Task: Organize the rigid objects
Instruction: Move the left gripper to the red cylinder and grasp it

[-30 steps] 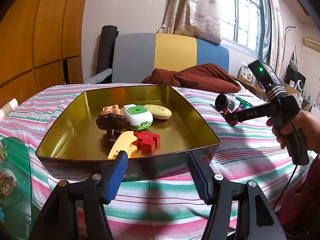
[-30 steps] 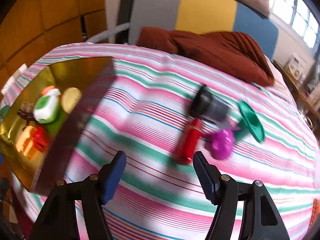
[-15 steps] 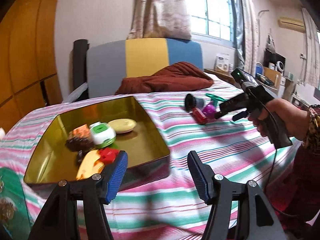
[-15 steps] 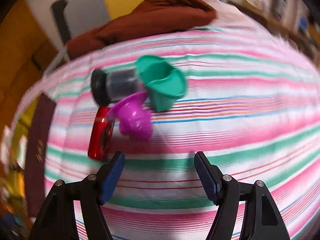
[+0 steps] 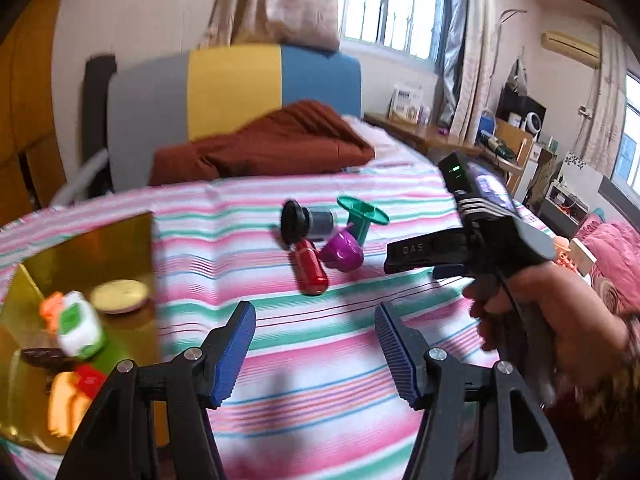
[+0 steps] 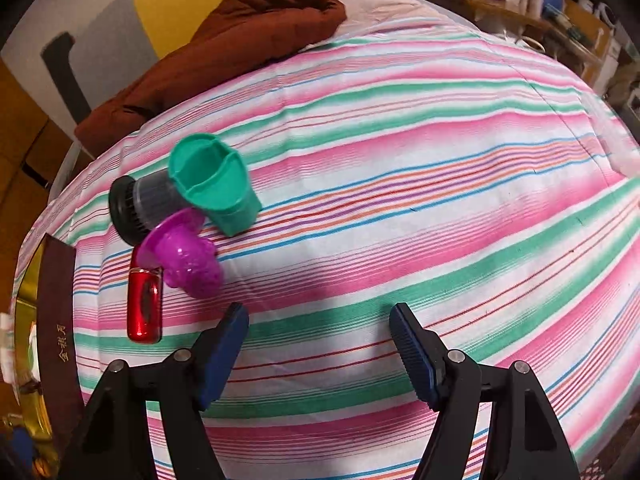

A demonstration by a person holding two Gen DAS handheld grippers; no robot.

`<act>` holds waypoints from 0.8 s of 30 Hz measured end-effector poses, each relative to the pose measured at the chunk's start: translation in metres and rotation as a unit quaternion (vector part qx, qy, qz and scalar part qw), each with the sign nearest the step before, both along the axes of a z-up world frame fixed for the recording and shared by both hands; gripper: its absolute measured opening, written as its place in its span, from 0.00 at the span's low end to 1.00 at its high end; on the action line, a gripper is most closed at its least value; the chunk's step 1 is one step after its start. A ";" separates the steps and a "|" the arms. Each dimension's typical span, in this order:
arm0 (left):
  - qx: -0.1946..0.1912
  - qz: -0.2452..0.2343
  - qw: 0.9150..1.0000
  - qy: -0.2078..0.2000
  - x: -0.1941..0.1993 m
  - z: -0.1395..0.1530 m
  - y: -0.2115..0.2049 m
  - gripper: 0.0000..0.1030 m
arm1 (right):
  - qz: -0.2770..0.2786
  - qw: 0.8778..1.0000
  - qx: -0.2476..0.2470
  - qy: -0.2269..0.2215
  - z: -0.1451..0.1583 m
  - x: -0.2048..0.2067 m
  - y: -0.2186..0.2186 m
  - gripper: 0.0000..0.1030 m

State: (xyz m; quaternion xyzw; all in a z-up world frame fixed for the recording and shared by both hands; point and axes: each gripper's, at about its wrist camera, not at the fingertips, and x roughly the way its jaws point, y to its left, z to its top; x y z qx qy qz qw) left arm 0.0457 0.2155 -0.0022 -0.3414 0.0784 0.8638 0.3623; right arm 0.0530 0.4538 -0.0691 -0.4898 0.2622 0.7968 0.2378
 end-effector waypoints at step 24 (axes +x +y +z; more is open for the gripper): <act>-0.072 -0.002 0.997 -0.038 -0.082 -0.078 0.088 0.23 | 0.002 0.999 -0.024 0.024 0.005 -0.002 0.007 0.72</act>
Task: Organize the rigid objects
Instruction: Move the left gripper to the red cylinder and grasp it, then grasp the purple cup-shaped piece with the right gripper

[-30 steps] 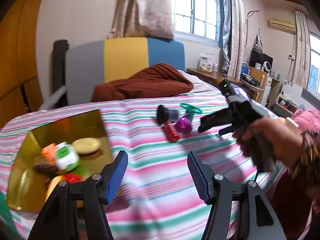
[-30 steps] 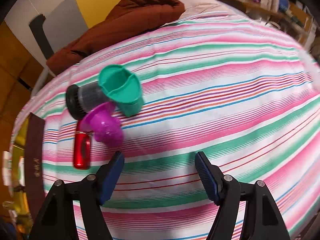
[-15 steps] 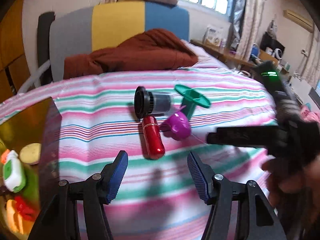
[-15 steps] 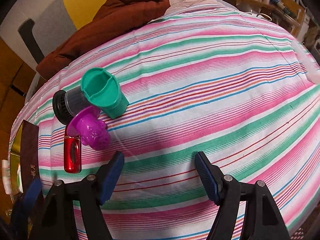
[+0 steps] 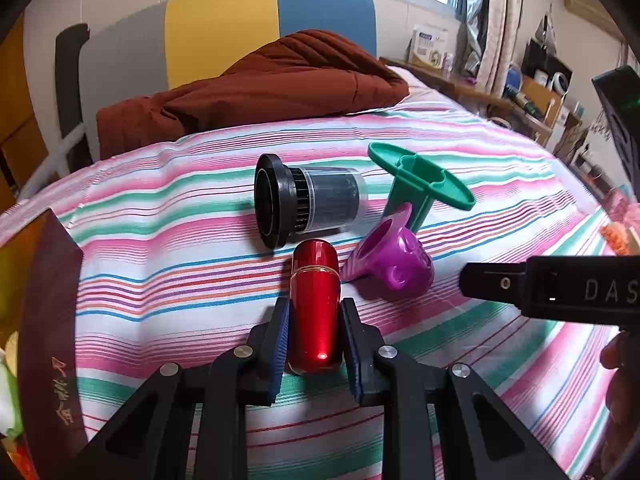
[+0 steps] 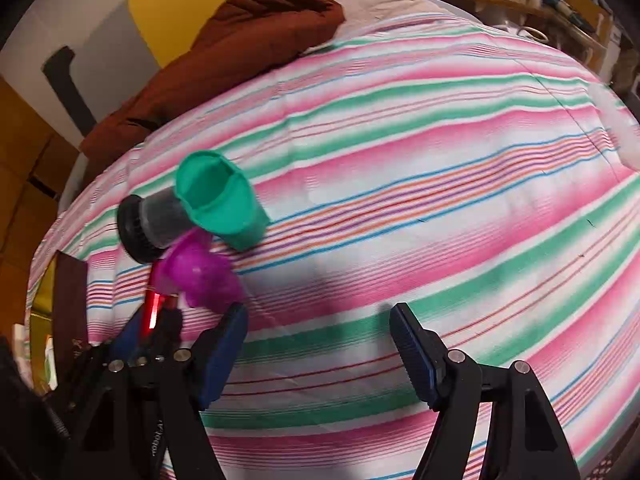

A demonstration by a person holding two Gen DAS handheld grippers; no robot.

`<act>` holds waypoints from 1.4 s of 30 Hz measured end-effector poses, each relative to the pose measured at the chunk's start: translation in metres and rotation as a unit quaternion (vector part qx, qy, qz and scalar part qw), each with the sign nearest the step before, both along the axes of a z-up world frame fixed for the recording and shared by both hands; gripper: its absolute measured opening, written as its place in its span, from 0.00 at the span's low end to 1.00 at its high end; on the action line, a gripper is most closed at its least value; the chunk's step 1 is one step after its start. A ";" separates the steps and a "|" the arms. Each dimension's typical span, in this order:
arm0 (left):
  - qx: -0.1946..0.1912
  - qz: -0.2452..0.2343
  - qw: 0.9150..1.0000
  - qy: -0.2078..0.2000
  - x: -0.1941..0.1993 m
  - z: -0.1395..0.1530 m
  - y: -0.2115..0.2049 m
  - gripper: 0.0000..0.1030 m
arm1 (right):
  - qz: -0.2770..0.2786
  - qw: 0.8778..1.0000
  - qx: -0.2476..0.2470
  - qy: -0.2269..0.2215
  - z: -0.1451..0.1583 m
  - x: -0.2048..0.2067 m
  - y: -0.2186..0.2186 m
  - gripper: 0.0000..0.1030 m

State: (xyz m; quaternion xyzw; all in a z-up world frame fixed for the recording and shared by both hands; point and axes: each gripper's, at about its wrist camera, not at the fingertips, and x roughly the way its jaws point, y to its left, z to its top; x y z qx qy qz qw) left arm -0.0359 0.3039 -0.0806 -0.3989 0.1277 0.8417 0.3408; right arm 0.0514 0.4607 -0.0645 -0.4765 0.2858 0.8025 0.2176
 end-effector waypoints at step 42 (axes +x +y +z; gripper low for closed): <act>0.050 0.010 0.999 0.006 0.027 -0.005 -0.066 0.23 | 0.080 0.996 -0.035 0.030 -0.009 -0.031 -0.030 0.49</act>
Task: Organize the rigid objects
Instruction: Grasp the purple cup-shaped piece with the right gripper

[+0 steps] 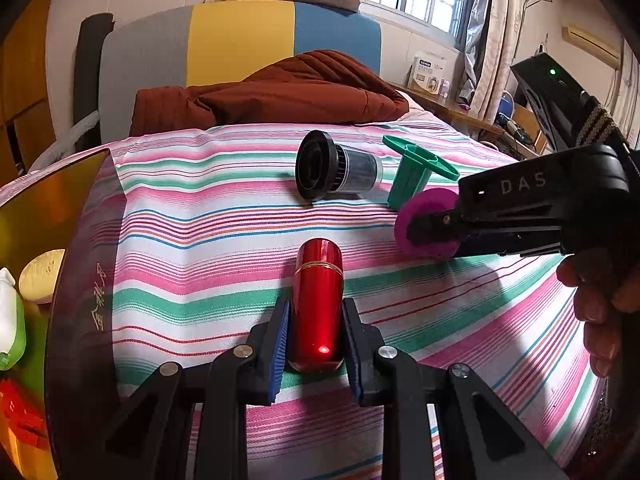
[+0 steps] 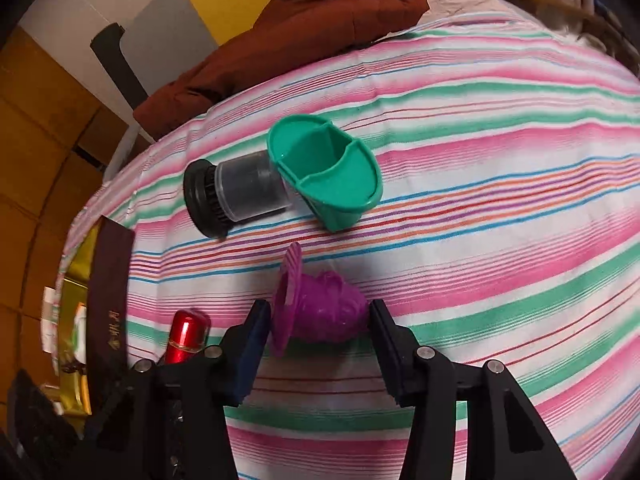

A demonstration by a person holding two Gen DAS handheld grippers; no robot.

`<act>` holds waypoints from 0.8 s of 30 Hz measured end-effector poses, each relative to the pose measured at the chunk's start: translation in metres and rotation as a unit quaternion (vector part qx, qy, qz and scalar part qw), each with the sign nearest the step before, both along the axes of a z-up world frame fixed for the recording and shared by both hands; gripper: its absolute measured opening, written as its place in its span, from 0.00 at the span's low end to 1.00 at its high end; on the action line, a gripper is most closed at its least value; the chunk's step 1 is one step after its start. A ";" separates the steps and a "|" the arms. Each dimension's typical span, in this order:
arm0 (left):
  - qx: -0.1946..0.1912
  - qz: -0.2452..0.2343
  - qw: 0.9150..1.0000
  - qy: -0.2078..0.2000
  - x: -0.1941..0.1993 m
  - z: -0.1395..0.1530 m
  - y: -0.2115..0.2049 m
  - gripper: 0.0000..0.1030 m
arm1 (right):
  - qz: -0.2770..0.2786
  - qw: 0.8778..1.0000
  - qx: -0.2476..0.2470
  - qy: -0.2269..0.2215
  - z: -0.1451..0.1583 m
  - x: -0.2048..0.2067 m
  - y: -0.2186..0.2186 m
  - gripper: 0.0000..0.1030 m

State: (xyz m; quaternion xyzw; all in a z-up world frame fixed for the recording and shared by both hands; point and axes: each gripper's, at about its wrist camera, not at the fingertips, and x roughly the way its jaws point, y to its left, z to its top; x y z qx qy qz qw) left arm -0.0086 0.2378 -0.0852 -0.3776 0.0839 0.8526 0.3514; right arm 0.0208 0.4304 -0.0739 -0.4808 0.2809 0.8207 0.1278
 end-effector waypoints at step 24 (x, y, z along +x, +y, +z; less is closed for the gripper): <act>0.046 0.000 0.998 -0.039 0.039 0.012 -0.039 0.23 | 0.020 0.999 -0.003 0.025 0.008 -0.004 -0.006 0.45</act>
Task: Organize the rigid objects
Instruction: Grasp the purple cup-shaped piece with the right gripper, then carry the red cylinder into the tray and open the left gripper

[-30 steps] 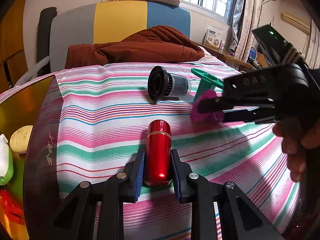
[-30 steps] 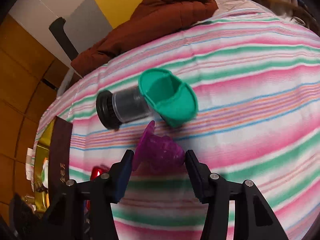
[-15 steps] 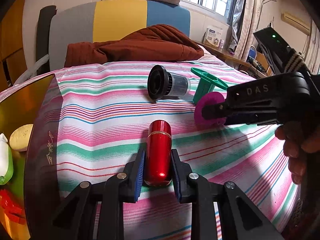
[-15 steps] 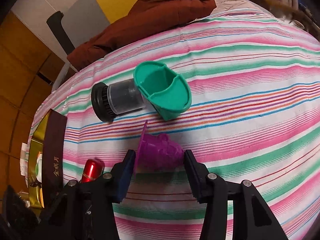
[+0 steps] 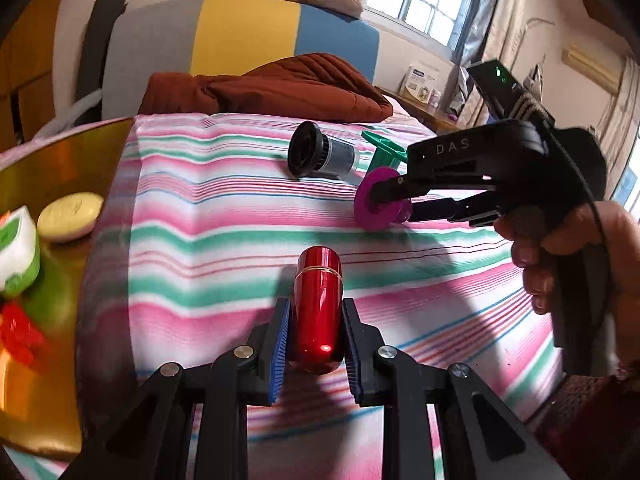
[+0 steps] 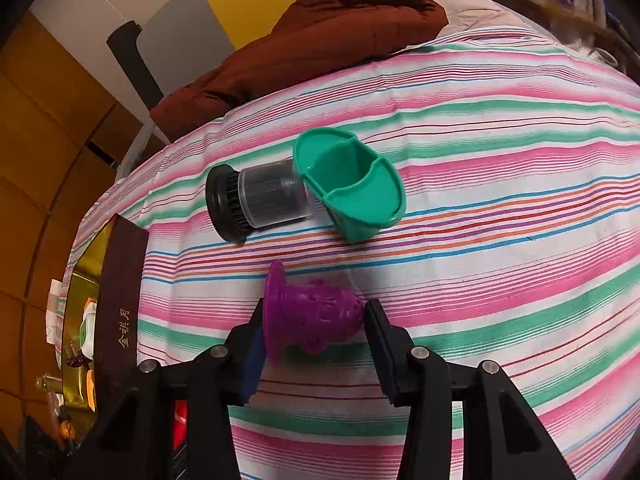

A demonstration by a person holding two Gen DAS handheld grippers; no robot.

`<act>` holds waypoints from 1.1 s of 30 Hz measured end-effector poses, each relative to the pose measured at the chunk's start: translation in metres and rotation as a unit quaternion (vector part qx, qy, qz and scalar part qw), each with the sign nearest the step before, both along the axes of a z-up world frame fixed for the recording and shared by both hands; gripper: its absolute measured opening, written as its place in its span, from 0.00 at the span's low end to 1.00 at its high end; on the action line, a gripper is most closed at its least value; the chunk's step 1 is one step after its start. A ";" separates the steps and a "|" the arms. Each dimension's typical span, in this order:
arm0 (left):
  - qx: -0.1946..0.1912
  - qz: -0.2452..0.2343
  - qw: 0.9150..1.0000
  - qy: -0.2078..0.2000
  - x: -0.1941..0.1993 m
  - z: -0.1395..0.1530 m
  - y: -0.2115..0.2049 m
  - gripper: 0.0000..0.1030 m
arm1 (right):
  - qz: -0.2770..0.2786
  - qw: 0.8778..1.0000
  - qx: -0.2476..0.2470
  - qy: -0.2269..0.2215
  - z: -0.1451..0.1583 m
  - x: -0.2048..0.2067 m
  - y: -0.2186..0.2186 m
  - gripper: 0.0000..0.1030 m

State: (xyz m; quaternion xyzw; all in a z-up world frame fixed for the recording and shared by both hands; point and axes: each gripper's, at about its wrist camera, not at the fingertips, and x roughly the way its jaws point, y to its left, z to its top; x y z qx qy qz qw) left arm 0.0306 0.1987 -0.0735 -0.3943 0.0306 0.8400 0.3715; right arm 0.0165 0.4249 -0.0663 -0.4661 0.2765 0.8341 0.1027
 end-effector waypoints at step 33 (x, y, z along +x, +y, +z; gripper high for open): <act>0.090 0.190 0.977 0.024 -0.003 0.058 -0.198 0.23 | 0.045 0.998 0.004 0.038 0.006 0.001 -0.021 0.45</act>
